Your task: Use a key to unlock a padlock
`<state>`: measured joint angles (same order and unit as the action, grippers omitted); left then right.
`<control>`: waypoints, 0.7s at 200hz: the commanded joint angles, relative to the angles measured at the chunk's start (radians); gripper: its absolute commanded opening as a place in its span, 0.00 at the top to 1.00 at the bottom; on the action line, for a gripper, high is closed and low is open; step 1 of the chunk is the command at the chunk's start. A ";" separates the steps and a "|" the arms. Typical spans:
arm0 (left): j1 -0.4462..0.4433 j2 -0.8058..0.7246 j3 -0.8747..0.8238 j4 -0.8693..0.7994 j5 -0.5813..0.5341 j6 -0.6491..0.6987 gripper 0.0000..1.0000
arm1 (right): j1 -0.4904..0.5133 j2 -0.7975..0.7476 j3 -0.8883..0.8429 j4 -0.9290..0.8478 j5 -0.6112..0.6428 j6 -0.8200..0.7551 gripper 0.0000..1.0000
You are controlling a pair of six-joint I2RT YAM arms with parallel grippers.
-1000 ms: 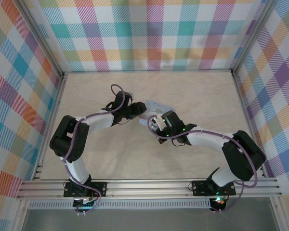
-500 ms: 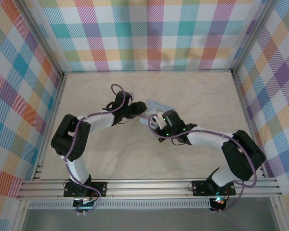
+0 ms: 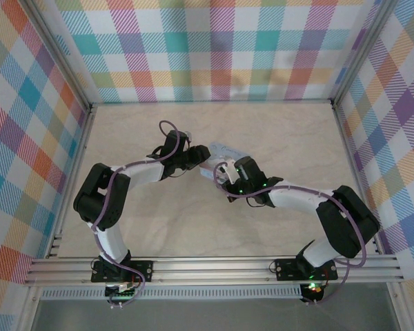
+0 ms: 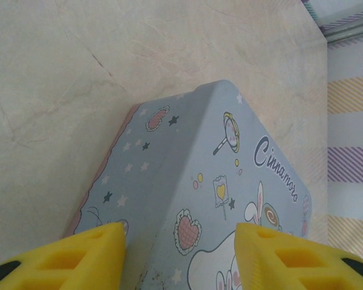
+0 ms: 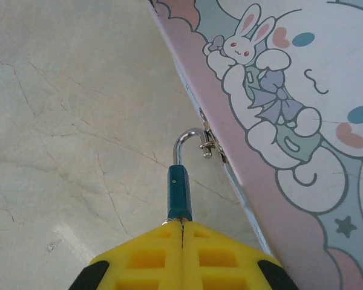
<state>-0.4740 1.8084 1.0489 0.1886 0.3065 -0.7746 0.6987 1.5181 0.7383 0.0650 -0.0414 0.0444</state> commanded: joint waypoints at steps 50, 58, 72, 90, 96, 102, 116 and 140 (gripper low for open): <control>0.005 0.009 0.017 0.025 0.059 -0.028 0.50 | -0.009 0.008 0.010 0.066 0.002 0.014 1.00; 0.005 0.009 0.016 0.025 0.059 -0.027 0.50 | -0.008 0.008 0.010 0.067 0.002 0.014 1.00; 0.005 0.009 0.016 0.025 0.059 -0.027 0.50 | -0.009 0.007 0.012 0.067 0.000 0.015 1.00; 0.005 0.009 0.016 0.026 0.060 -0.029 0.50 | -0.008 0.006 0.012 0.069 -0.004 0.015 1.00; 0.005 0.010 0.016 0.026 0.060 -0.028 0.50 | -0.008 0.008 0.014 0.067 -0.005 0.015 1.00; 0.005 0.011 0.016 0.028 0.060 -0.030 0.50 | -0.009 0.010 0.016 0.066 -0.005 0.015 1.00; 0.005 0.010 0.016 0.031 0.063 -0.033 0.50 | -0.009 0.015 0.020 0.073 -0.016 0.018 1.00; 0.005 0.014 0.017 0.035 0.063 -0.037 0.50 | -0.008 0.030 0.035 0.079 -0.030 0.022 1.00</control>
<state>-0.4740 1.8130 1.0500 0.1951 0.3214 -0.7963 0.6937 1.5269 0.7383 0.0769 -0.0425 0.0479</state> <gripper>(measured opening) 0.501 0.066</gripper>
